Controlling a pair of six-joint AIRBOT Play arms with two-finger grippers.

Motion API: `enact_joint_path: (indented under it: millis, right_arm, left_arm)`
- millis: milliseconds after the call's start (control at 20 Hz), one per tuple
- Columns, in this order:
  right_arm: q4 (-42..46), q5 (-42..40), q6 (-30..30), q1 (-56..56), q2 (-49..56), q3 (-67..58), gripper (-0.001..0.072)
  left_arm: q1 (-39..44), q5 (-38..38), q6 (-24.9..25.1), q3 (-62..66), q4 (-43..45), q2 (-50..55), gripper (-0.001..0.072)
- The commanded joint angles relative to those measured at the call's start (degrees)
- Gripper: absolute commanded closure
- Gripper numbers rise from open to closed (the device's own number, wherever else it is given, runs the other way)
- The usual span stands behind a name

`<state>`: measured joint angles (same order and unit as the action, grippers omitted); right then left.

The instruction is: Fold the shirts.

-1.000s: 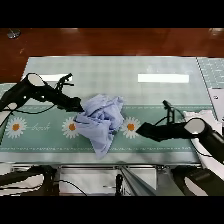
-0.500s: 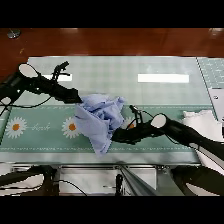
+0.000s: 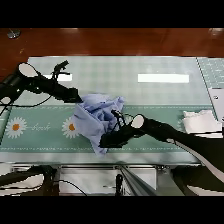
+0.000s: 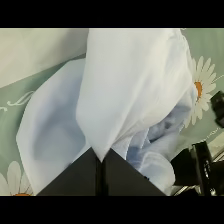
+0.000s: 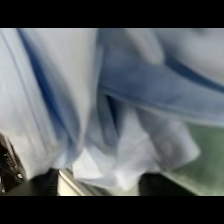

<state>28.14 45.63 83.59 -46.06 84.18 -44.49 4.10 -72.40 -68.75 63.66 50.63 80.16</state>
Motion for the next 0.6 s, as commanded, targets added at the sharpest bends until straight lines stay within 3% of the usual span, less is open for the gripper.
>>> enact_joint_path:
  millis: [0,50,300,450,550]
  right_arm:
    - [-0.13,-3.93,0.57,-3.56,1.95,-2.99,0.0555]
    - [-0.13,-4.44,0.09,-3.74,1.64,-3.72,0.0692]
    - [9.07,-2.54,2.64,3.48,-7.04,-7.91,0.0694]
    - [21.68,0.66,6.23,12.52,-15.37,-15.74,0.0694]
    - [29.46,-0.22,8.57,16.79,-20.26,-23.28,0.0694]
  left_arm:
    - [-0.07,0.57,-0.02,0.02,-2.36,-0.04,0.0688]
    - [-0.17,0.94,-0.02,0.04,-2.93,-0.17,0.0688]
    - [-5.14,3.69,0.02,0.74,-7.32,-5.62,0.0689]
    - [-10.99,6.84,0.31,2.01,-20.39,-12.57,0.0689]
    - [-12.2,7.85,6.12,3.76,-30.36,-17.94,0.0689]
